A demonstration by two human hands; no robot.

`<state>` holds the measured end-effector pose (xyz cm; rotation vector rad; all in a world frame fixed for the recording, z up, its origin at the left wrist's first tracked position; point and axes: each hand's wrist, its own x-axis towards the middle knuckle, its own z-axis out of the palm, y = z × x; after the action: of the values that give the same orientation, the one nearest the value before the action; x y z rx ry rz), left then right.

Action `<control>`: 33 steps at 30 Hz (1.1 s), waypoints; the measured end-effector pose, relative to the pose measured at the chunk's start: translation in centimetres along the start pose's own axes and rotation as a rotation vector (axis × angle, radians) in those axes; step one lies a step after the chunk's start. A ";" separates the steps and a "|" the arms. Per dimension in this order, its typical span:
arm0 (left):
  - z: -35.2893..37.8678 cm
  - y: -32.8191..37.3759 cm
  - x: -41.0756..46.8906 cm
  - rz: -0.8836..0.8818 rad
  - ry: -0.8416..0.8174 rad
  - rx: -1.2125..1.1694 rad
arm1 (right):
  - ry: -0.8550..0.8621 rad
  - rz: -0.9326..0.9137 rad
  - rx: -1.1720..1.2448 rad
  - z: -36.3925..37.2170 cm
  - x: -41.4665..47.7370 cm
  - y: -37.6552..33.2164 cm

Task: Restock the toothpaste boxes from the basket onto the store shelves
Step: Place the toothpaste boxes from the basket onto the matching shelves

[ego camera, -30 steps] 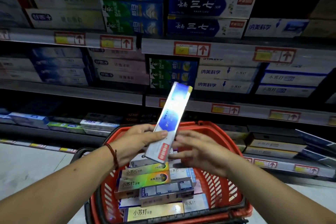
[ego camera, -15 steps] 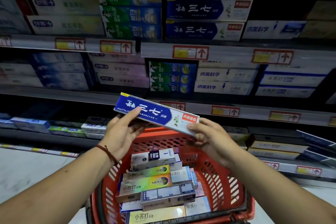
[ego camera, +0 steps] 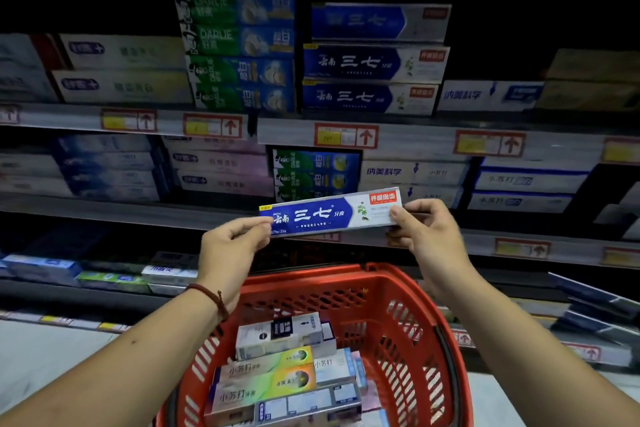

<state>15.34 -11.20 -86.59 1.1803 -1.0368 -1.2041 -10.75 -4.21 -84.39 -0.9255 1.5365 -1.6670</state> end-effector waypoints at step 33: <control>11.6 16.1 4.4 0.375 0.029 -0.071 | 0.113 -0.433 -0.335 -2.9 6.5 -16.3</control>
<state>6.31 -17.02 -69.32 0.8957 -1.1254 -0.9181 -16.87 -7.10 -67.95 -1.4456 1.8235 -1.8062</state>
